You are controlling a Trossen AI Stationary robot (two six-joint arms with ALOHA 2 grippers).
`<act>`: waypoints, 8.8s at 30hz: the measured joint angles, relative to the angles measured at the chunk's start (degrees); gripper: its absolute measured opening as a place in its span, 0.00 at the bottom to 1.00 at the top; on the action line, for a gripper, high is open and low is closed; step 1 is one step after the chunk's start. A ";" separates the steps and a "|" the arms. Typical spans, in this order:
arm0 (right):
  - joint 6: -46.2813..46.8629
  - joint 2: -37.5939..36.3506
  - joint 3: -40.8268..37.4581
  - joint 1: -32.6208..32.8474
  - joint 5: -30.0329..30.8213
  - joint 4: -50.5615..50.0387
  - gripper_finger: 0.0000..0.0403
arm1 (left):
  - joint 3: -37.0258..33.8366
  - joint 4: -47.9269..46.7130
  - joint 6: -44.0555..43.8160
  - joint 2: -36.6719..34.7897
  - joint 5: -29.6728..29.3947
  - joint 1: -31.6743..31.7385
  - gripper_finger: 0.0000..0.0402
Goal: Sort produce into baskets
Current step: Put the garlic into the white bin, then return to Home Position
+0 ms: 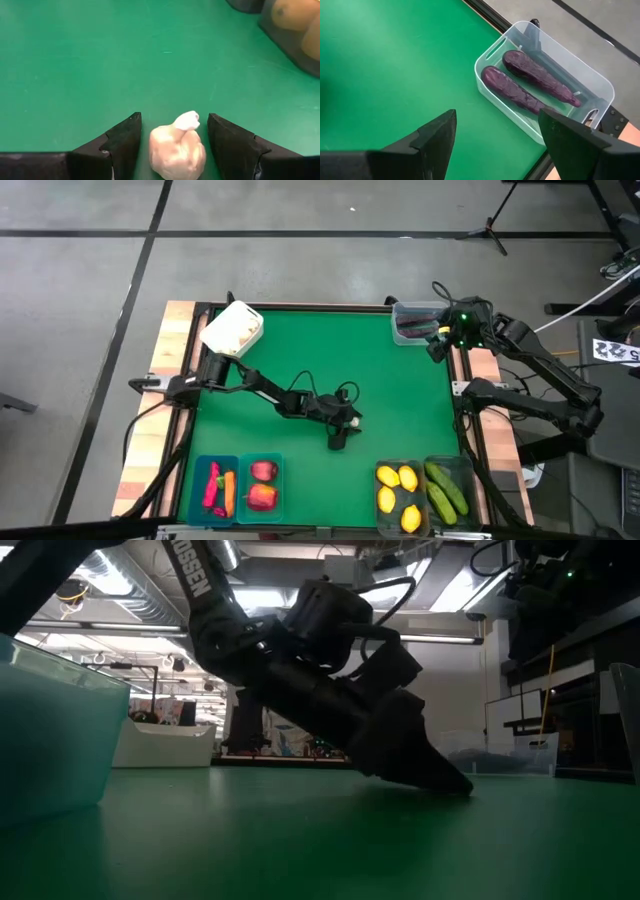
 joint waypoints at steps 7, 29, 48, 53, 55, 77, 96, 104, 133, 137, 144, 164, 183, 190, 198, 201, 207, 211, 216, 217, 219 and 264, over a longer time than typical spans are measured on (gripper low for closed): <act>-0.17 0.02 0.00 0.00 0.00 -0.01 0.70 | 0.05 -0.64 -3.46 -0.07 -0.15 0.00 0.53; -0.19 0.00 -0.02 0.00 -0.01 -0.48 0.70 | -0.19 -4.04 -7.24 -6.60 0.14 0.55 0.28; -0.17 0.00 -0.04 0.00 -0.03 -1.82 0.70 | -0.14 -52.24 -10.22 -36.03 -26.84 9.70 0.29; -0.17 0.00 -0.07 0.00 -0.02 -2.09 0.70 | -3.44 -59.41 -10.76 -43.33 -28.80 13.79 0.29; -0.17 0.00 -0.09 0.01 -0.01 -2.54 0.70 | -7.28 -58.79 -12.28 -47.32 -28.93 15.84 0.29; -0.04 0.00 -0.09 0.00 0.02 -2.58 0.70 | -35.73 -51.15 -28.58 -67.17 -37.46 33.59 0.29; -1.48 0.00 -0.11 0.02 -0.64 -1.51 0.70 | -35.75 -51.26 -22.35 -67.46 -32.94 33.48 0.74; -1.53 0.00 -0.13 0.00 -0.59 -2.94 0.70 | -35.77 -45.26 -23.87 -77.33 -32.15 25.82 0.75; 18.14 -28.94 -29.03 0.07 -47.65 45.10 0.70 | -52.90 -12.97 -9.29 -101.18 -28.02 -16.11 0.75; 23.12 -28.84 -35.60 2.42 -47.58 57.81 0.70 | -55.63 -9.88 -8.99 -101.14 -28.04 -18.77 0.75; 24.34 -28.74 -42.93 18.28 -36.04 67.33 0.70 | -59.98 -4.60 -8.65 -101.13 -28.02 -21.31 0.75; 16.10 -28.49 -43.81 42.47 -8.33 61.38 0.70 | -67.55 -6.02 -8.54 -109.75 -27.40 -19.47 0.75; 16.71 -28.90 -51.65 42.42 -7.87 68.11 0.70 | -67.40 -27.54 -9.83 -129.87 -27.45 -18.81 0.75; 16.33 -28.87 -51.69 42.42 -7.35 67.17 0.70 | -67.51 -27.96 -10.46 -129.94 -27.85 -18.82 0.75; 14.59 -28.87 -51.74 42.40 -2.80 66.01 0.70 | -67.51 -30.15 -11.08 -129.90 -27.83 -18.82 0.75; 15.30 -28.87 -51.76 42.40 -1.61 66.03 0.70 | -67.48 -30.26 -11.69 -129.71 -27.82 -18.82 0.75; 15.04 -28.87 -51.80 42.40 -1.61 66.03 0.70 | -67.48 -30.26 -11.70 -129.70 -27.82 -18.82 0.75; 15.04 -28.87 -51.82 42.40 -1.62 66.03 0.70 | -67.48 -30.26 -11.70 -129.70 -27.82 -18.82 0.75; 15.02 -28.87 -51.84 42.40 -1.62 66.03 0.70 | -67.48 -30.26 -11.68 -129.70 -27.82 -18.82 0.75; 15.02 -28.87 -51.84 42.40 -1.63 66.03 0.70 | -67.48 -30.26 -11.68 -129.70 -27.82 -18.82 0.75; 15.02 -28.87 -51.84 42.40 -1.64 66.04 0.70 | -67.48 -30.26 -11.68 -129.68 -27.82 -18.82 0.75; 15.00 -28.87 -51.87 42.40 -1.68 66.05 0.70 | -67.48 -30.29 -11.66 -129.68 -27.82 -18.82 0.75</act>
